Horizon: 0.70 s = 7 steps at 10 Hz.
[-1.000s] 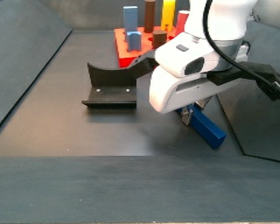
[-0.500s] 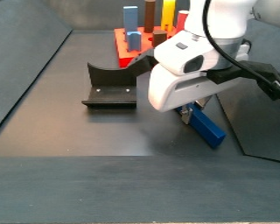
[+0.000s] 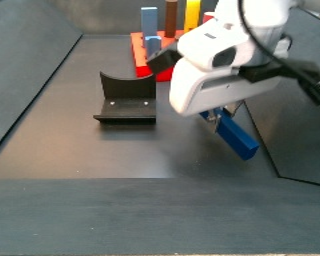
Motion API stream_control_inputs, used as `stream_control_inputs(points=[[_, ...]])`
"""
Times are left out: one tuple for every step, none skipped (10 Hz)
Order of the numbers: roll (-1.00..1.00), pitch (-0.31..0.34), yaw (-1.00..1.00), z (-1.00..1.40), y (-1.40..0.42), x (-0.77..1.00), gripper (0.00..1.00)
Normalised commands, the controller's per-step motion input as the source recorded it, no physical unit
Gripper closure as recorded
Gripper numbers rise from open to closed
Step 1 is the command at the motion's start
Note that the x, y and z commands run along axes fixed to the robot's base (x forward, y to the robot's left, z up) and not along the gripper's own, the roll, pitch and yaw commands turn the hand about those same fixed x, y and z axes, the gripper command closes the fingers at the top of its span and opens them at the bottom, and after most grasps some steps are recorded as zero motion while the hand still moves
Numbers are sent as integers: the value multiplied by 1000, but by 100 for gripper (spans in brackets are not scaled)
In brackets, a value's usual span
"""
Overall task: Pick up the rectangle object. Move up. Place the rectangle object on the fixture. Regrasp the rectangle object. Move to above the board. Insert the rectangle object.
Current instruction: Move up, then place the rectangle object on the fixture.
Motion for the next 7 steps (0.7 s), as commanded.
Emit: stream_control_inputs(points=[[15, 86, 2, 486, 18, -42, 100], [32, 91, -3, 351, 12, -24, 100], [0, 0, 0, 1000, 0, 0, 100], [20, 4, -2, 1000, -2, -4, 100], [37, 18, -6, 1000, -1, -13, 100], [52, 33, -8, 1000, -1, -17, 100], [70, 55, -9, 1000, -1, -22, 100]])
